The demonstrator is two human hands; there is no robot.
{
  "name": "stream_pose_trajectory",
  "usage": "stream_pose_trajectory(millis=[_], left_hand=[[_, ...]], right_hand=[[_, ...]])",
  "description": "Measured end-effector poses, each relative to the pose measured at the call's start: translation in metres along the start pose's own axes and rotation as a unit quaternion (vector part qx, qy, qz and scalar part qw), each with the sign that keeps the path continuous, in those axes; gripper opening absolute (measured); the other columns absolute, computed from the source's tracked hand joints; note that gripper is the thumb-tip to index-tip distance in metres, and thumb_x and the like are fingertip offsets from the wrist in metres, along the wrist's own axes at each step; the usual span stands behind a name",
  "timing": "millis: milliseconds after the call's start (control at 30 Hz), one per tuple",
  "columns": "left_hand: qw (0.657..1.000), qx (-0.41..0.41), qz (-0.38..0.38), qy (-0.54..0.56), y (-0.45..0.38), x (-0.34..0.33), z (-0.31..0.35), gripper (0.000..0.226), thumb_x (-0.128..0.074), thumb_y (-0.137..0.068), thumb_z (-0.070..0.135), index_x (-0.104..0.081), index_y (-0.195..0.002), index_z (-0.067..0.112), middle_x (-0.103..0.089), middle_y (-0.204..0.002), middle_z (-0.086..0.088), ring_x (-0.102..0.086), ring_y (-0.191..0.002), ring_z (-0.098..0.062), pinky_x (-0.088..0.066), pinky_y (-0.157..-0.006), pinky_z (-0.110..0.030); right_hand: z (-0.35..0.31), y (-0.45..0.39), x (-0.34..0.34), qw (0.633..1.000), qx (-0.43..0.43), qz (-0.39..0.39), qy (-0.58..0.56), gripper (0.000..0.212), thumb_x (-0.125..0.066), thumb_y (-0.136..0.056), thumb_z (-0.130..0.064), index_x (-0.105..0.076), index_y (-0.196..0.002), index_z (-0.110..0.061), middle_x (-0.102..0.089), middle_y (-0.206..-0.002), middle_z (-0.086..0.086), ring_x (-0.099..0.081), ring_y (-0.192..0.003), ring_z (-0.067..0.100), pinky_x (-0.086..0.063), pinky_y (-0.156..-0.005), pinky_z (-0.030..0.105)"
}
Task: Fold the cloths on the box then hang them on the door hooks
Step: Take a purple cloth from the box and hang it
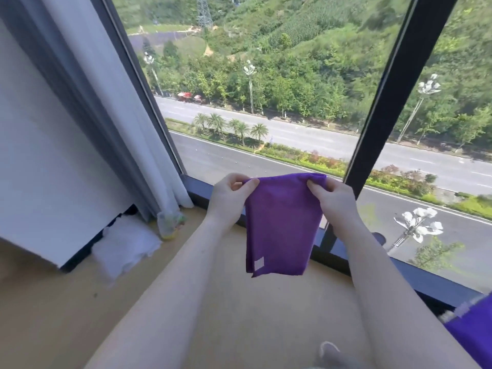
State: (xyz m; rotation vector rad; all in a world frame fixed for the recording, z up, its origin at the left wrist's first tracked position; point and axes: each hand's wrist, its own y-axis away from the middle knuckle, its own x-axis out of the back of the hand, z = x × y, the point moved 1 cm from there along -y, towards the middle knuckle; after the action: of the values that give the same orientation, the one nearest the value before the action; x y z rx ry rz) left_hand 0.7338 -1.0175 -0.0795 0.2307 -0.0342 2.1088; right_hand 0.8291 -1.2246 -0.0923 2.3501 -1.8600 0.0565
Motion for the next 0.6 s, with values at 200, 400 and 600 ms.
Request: stream_pose_trajectory(millis=[200, 400, 600], left_hand=[[0.993, 0.010, 0.117, 0.001, 0.012, 0.093, -0.010, 0.010, -0.073, -0.093, 0.028, -0.070, -0.084, 0.024, -0.073, -0.086, 0.000, -0.064, -0.075, -0.011, -0.052, -0.064, -0.024], [0.973, 0.034, 0.227, -0.018, 0.015, 0.171, -0.019, 0.017, -0.073, -0.089, 0.027, -0.065, -0.074, 0.024, -0.069, -0.077, 0.002, -0.063, -0.075, -0.014, -0.053, -0.079, -0.039], [0.942, 0.060, 0.330, -0.020, 0.000, 0.241, -0.033, 0.016, -0.071, -0.090, 0.023, -0.063, -0.076, 0.026, -0.070, -0.076, 0.002, -0.064, -0.074, -0.018, -0.051, -0.077, -0.039]], right_hand=[[-0.022, -0.002, -0.091, 0.994, 0.023, -0.110, 0.018, 0.010, -0.070, -0.096, -0.019, -0.077, -0.090, -0.022, -0.075, -0.088, -0.002, -0.062, -0.075, 0.009, -0.049, -0.063, 0.017], [-0.035, -0.022, -0.185, 0.972, 0.029, -0.229, 0.032, 0.008, -0.071, -0.093, -0.017, -0.078, -0.091, -0.019, -0.078, -0.089, 0.003, -0.066, -0.077, 0.012, -0.053, -0.067, 0.025], [-0.043, -0.055, -0.290, 0.933, 0.036, -0.358, 0.029, 0.014, -0.071, -0.091, -0.013, -0.080, -0.084, -0.021, -0.078, -0.081, -0.007, -0.068, -0.076, 0.008, -0.057, -0.079, 0.037]])
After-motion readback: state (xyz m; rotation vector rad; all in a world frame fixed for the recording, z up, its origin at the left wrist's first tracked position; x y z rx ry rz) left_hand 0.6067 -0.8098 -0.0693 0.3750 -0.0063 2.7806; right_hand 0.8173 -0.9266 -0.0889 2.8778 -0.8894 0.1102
